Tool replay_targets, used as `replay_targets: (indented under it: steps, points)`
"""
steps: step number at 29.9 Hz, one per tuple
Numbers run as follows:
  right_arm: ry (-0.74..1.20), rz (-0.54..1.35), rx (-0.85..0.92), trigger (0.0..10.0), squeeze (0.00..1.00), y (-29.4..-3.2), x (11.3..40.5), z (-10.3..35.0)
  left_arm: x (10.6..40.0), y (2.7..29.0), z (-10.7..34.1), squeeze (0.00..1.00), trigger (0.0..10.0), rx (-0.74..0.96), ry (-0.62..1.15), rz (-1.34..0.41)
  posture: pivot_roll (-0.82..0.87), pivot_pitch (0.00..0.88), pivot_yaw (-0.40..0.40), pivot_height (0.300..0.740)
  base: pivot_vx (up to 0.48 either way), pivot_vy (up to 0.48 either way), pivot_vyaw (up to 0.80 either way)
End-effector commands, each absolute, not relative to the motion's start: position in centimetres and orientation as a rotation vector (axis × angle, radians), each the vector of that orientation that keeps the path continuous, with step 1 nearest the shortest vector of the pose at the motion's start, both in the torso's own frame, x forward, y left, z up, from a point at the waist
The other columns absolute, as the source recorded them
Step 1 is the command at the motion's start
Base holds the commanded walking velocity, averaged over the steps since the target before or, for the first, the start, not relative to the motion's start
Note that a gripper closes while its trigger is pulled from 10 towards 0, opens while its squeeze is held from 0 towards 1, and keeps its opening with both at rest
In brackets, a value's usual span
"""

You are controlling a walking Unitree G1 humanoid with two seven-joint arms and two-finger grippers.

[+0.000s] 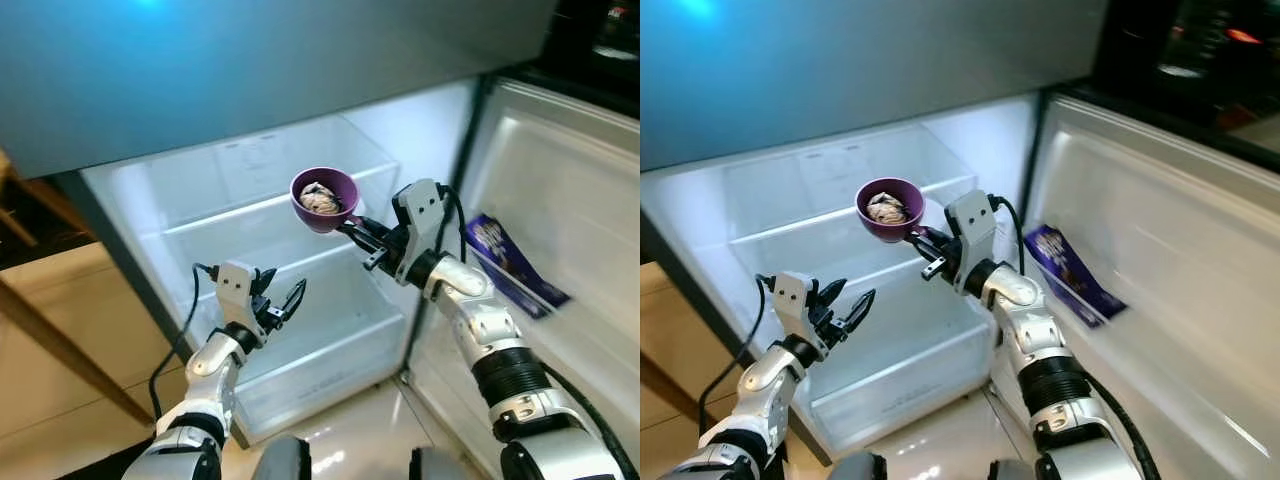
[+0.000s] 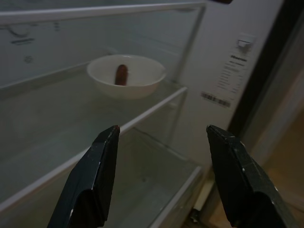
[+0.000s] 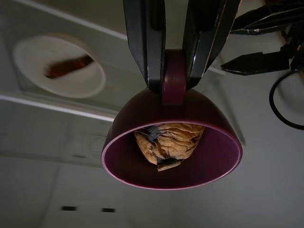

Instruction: Restocking fridge

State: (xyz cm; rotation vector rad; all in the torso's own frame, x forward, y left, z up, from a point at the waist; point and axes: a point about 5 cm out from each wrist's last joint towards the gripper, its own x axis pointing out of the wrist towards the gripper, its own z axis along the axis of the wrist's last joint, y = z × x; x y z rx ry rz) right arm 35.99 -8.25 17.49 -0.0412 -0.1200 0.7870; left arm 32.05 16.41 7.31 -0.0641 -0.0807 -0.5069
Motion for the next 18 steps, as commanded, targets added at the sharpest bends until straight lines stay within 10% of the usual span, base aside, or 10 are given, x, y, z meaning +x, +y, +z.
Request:
replay_targets:
  steps: [1, 7, 18]
  points:
    - [-0.147, 0.754, -0.04, 10.0, 0.0, -8.4, 36.3, 18.0, 31.9, 16.6, 7.2, 0.0, 10.0, -0.054, -0.076, -0.511, -0.02, 0.048, -0.012, 0.601, 0.0, 0.0, 0.0]
    - [-0.157, 0.736, -0.036, 10.0, 0.0, -8.6, 36.6, 18.2, 31.9, 16.2, 7.2, 0.0, 10.0, -0.057, -0.076, -0.523, -0.02, 0.049, -0.013, 0.601, 0.0, 0.0, 0.0]
    - [-0.169, 0.68, -0.043, 10.0, 0.0, -9.2, 37.0, 18.5, 31.8, 15.4, 7.1, 0.0, 10.0, -0.06, -0.074, -0.558, -0.03, 0.056, -0.004, 0.601, 0.0, 0.0, 0.75]
